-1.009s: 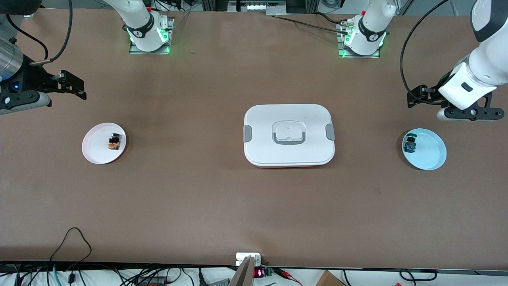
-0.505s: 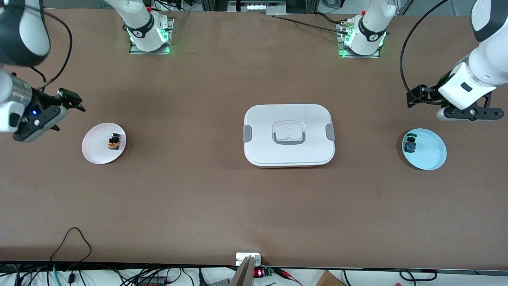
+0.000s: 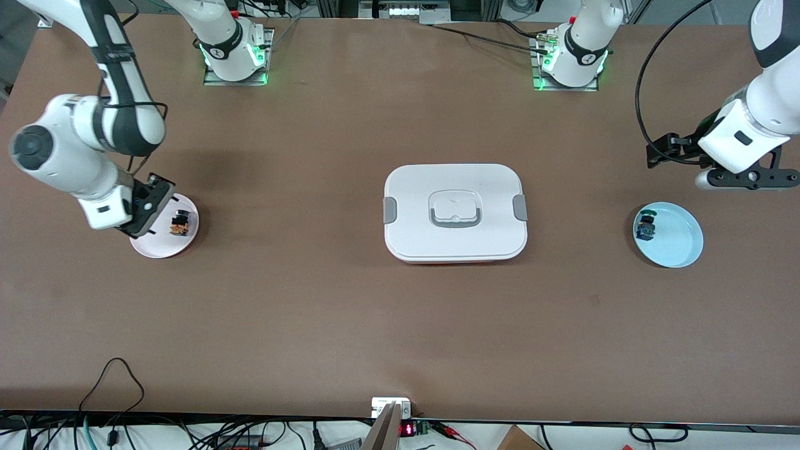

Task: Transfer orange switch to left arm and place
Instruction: 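Lower the right gripper over the orange switch on the white plate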

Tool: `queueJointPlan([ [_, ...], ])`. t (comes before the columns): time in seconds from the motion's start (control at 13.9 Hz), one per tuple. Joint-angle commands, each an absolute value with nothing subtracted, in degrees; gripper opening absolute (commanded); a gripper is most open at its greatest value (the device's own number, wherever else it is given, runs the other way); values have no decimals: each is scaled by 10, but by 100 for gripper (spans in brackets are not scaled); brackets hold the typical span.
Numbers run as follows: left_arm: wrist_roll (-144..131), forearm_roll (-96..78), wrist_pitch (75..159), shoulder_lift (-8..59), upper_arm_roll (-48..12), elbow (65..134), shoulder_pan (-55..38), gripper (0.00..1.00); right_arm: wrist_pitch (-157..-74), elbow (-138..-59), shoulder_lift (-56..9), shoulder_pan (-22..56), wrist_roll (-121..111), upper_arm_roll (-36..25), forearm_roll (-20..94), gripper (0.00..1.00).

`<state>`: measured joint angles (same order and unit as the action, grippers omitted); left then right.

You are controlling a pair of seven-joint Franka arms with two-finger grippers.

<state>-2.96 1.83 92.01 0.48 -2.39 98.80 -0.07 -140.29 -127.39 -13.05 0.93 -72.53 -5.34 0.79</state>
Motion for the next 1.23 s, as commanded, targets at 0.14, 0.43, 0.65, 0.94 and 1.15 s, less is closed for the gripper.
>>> queueJointPlan([
  [0.14, -33, 14, 912, 3, -31, 977, 0, 100, -1483, -1299, -170, -10, -844, -47, 13, 100],
  [0.43, -32, 13, 911, 4, -30, 974, 1, 100, -1511, -1299, -204, -41, -901, -46, 13, 100],
  [0.65, -33, 14, 911, 8, -32, 969, -1, 100, -1513, -1299, -206, -42, -902, -45, 13, 100],
  [0.94, -33, 13, 911, 9, -32, 969, 0, 100, -1513, -1297, -209, -42, -902, -42, 14, 100],
  [1.15, -33, 13, 911, 8, -32, 969, 0, 100, -1525, -1296, -214, -42, -902, -40, 13, 100],
])
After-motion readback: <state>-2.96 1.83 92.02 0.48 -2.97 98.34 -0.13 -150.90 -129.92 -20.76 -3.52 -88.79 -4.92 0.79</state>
